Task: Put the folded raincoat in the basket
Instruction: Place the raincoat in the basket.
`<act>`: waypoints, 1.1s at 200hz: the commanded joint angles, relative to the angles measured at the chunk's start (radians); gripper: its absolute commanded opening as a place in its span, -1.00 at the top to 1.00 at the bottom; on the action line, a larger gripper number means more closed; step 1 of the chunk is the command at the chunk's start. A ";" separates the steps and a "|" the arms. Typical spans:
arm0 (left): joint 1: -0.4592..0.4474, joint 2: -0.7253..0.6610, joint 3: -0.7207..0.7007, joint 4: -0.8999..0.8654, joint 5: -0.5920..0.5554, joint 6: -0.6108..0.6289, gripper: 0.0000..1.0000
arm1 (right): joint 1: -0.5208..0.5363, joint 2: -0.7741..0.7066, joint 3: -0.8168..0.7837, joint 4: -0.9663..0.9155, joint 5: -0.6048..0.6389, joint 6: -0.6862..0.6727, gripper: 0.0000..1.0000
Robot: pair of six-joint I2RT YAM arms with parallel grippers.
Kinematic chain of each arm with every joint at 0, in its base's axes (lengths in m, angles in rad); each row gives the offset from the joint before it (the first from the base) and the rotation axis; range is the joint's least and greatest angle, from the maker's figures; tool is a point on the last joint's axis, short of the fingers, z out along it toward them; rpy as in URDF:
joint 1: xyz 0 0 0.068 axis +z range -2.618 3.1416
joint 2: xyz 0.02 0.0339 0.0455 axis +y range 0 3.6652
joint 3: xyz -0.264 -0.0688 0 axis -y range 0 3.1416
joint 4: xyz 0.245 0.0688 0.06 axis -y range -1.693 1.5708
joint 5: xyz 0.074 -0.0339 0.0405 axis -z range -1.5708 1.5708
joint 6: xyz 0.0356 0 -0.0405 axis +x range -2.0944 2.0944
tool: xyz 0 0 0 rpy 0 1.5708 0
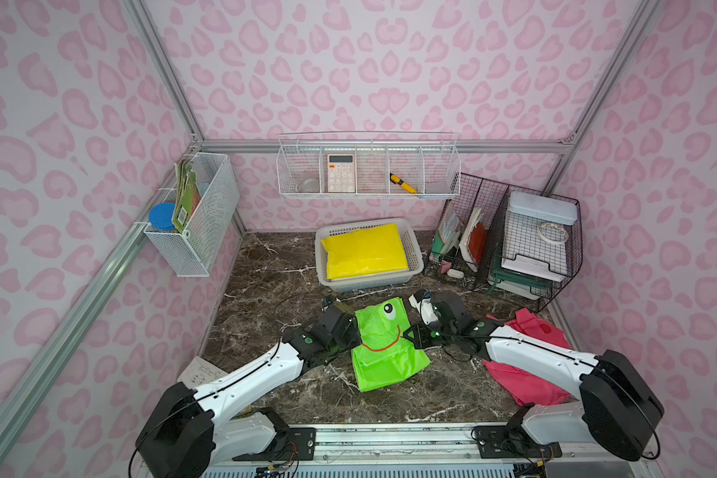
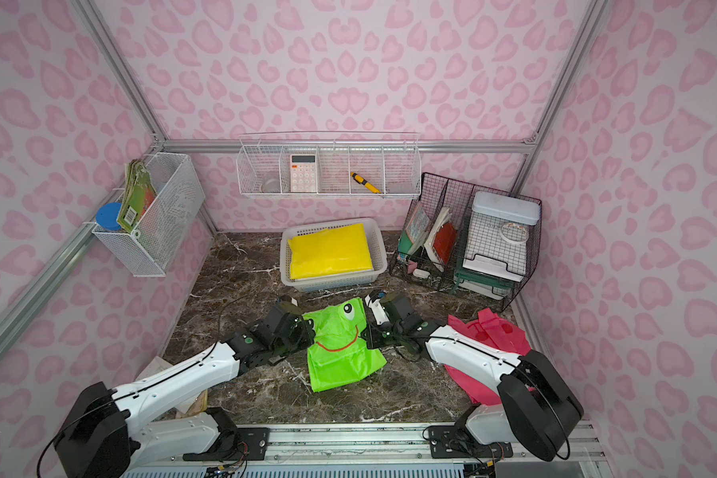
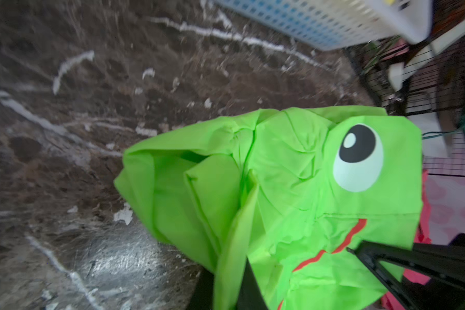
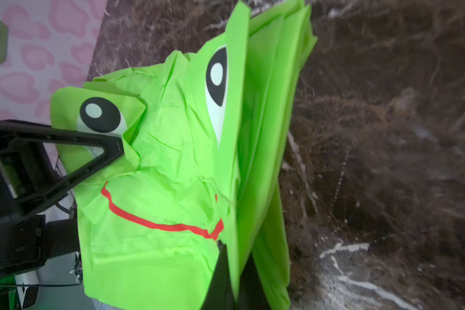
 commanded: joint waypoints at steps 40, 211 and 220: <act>0.131 -0.011 0.295 -0.086 -0.027 0.253 0.86 | -0.013 0.033 0.286 0.030 0.052 -0.034 0.96; 0.480 0.794 0.981 0.016 0.153 0.471 0.83 | -0.202 0.744 1.022 0.023 -0.050 -0.073 1.00; 0.490 0.813 0.979 0.038 0.188 0.478 0.81 | -0.205 0.766 1.038 0.008 -0.038 -0.076 1.00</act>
